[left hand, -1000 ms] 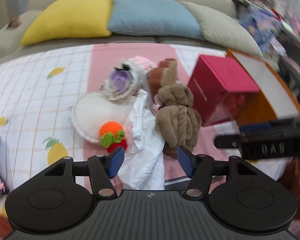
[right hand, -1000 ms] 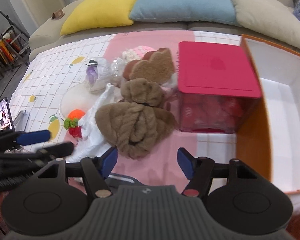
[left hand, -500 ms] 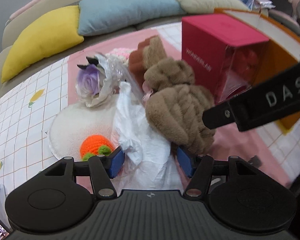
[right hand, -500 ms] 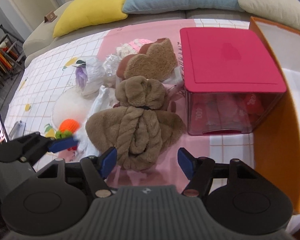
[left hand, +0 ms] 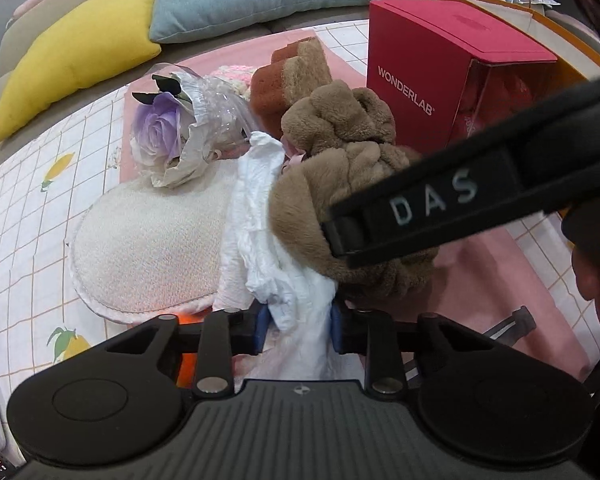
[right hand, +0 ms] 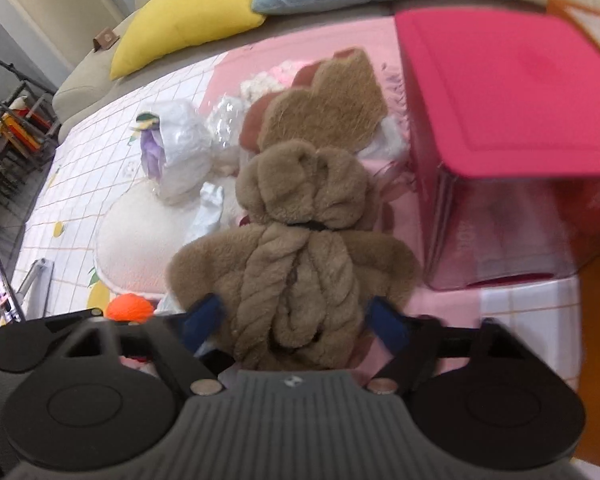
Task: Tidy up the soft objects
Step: 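Grasp the white tissue with the left tool while the right tool grasps the brown knotted towel, then lift the white tissue with the left tool while the right tool lifts the brown towel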
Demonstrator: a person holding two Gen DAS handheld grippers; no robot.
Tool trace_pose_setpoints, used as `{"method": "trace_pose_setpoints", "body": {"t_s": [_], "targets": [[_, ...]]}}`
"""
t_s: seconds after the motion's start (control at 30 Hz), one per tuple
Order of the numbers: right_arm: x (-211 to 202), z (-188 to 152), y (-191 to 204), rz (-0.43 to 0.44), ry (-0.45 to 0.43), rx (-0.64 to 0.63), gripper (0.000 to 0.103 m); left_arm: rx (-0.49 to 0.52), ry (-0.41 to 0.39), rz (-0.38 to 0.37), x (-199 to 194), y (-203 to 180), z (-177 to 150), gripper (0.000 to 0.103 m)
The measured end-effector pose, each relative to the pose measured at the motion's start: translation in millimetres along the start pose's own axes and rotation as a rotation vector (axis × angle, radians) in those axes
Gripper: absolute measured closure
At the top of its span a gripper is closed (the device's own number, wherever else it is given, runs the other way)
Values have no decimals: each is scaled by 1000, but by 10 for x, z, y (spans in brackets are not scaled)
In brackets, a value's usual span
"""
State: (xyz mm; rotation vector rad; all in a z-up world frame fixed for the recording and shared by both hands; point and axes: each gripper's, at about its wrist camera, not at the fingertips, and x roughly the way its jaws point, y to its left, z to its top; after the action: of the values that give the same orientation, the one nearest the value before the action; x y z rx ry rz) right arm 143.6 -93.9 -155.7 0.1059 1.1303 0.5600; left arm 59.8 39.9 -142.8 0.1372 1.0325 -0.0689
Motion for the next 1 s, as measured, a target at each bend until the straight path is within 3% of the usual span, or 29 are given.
{"method": "trace_pose_setpoints", "body": {"t_s": [0.07, 0.23, 0.3, 0.37, 0.53, 0.67, 0.87, 0.93, 1.0], "targets": [[-10, -20, -23, 11, -9, 0, 50, -7, -5, -5, -23, 6, 5, 75], [-114, -25, -37, 33, -14, -17, 71, -13, -21, 2, -92, 0, 27, 83], [-198, -31, -23, 32, -26, -32, 92, -25, -28, 10, -158, 1, 36, 85], [-326, -33, 15, 35, -40, -62, 103, -52, -43, 5, -251, 31, 49, 86], [-625, -61, 105, 18, -69, -138, 103, -144, -73, -21, -499, 122, 57, 88], [-844, -195, 81, -11, -60, -169, 103, -228, -92, -93, -730, 131, 50, 88], [-866, -498, -118, -93, 56, -177, 103, -350, 9, -155, -710, 118, -65, 88], [-785, -541, -204, -84, 112, -140, 103, -389, 45, -193, -627, 136, -104, 88], [-765, -553, -217, -86, 115, -126, 99, -400, 65, -200, -563, 118, -141, 88]]}}
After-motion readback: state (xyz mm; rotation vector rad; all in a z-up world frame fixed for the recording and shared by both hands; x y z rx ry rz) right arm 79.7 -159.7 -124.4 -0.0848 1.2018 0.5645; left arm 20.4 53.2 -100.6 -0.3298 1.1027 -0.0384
